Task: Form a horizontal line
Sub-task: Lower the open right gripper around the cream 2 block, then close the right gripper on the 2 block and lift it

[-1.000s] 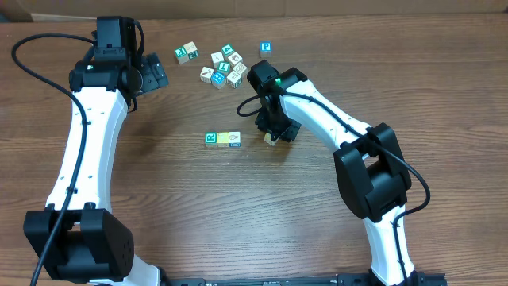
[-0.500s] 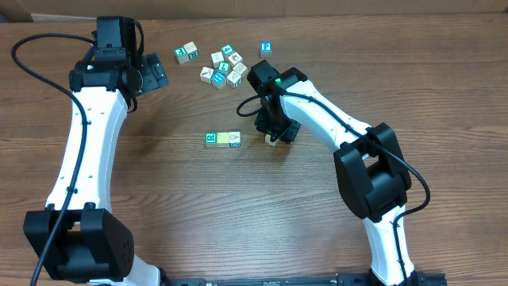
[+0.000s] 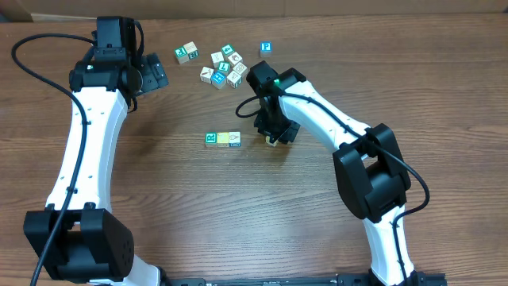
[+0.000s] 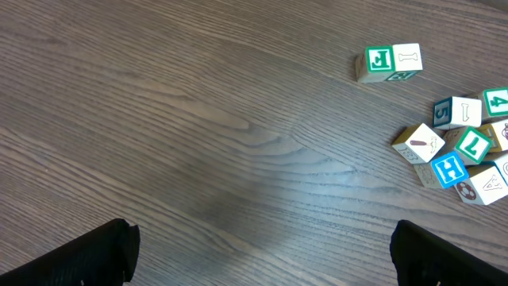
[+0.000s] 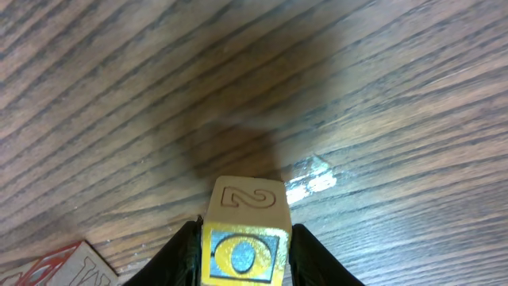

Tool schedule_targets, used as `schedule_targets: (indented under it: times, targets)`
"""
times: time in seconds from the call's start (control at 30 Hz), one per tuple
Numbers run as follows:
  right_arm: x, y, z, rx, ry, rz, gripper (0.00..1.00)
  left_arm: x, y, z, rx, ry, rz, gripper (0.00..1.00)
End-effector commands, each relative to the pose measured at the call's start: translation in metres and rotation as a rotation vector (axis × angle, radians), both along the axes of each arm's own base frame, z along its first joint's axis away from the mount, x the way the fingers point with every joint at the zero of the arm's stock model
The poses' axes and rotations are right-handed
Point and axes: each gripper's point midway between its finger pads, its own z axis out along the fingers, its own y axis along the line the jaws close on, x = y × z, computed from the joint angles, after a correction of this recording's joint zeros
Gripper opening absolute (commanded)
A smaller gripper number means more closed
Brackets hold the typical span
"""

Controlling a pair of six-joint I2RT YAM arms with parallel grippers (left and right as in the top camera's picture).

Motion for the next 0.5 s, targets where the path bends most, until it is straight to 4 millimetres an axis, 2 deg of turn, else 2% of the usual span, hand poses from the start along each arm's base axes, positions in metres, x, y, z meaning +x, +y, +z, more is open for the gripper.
schedule_targets:
  times: [0.0, 0.17, 0.47]
  targets:
    - [-0.0044, 0.0042, -0.0033, -0.001, 0.009, 0.044, 0.33, 0.0006, 0.0020, 0.0004, 0.016, 0.000, 0.004, 0.99]
    - [-0.0043, 0.0045, -0.0033, -0.003, 0.007, 0.099, 0.33, 0.0006, 0.0020, 0.0004, 0.016, 0.000, 0.004, 1.00]
    - [-0.0042, 0.0043, -0.0033, -0.004, 0.006, 0.098, 0.33, 0.0006, 0.0020, 0.0004, 0.016, 0.000, 0.004, 1.00]
